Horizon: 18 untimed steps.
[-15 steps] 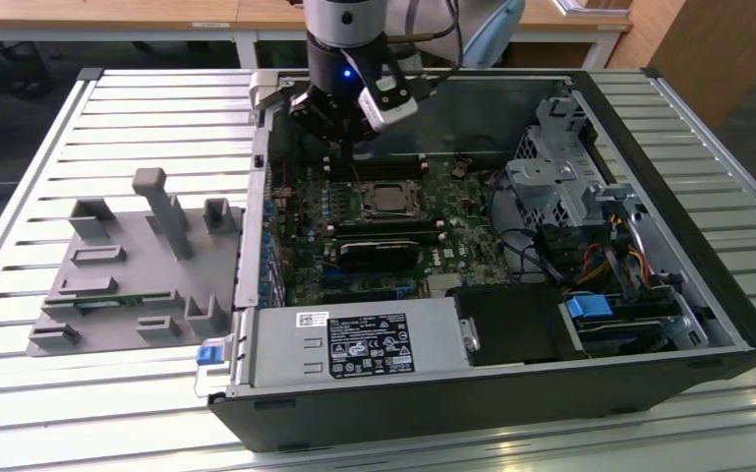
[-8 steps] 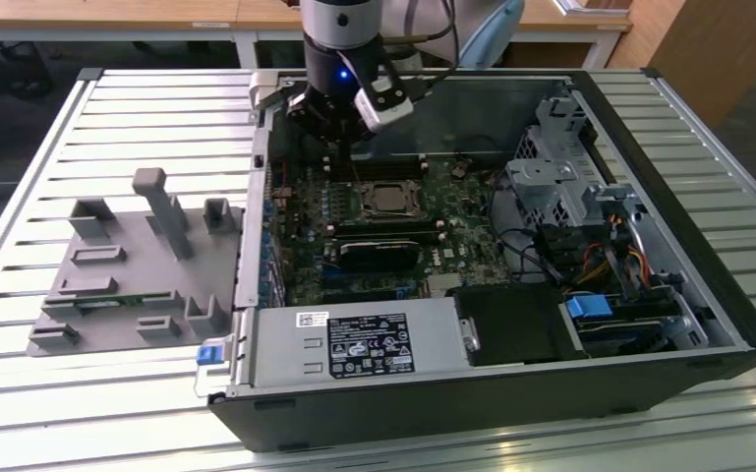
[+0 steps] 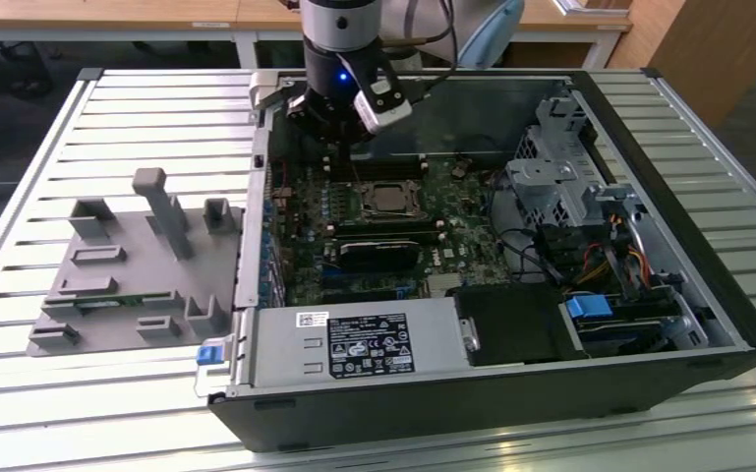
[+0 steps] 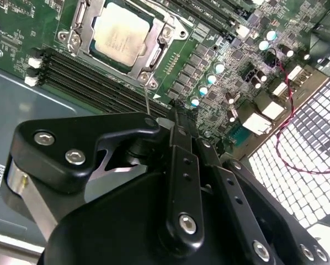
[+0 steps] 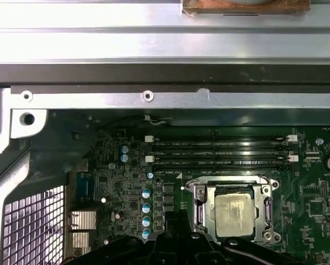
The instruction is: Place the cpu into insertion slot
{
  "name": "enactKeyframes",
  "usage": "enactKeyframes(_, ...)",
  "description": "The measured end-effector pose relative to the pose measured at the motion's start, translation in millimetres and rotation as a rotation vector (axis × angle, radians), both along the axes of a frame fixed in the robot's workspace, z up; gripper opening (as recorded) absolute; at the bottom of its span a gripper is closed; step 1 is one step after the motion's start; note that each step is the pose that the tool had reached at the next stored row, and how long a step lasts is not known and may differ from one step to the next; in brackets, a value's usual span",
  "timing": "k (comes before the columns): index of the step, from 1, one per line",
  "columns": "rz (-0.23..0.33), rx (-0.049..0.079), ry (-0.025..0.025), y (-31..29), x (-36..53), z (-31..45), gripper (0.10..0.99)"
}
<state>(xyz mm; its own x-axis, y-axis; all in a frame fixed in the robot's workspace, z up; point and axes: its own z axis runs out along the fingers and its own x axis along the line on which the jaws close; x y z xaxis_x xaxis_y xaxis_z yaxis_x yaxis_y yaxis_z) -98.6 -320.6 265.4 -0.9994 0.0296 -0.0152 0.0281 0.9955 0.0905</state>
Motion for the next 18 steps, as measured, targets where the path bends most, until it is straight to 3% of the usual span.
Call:
enactKeyframes(7,0.0,0.0,0.0002,2.6,-0.6,-4.8,0.106)
enactKeyframes(18,0.0,0.0,0.0001,14.7,-4.3,-8.0,0.106)
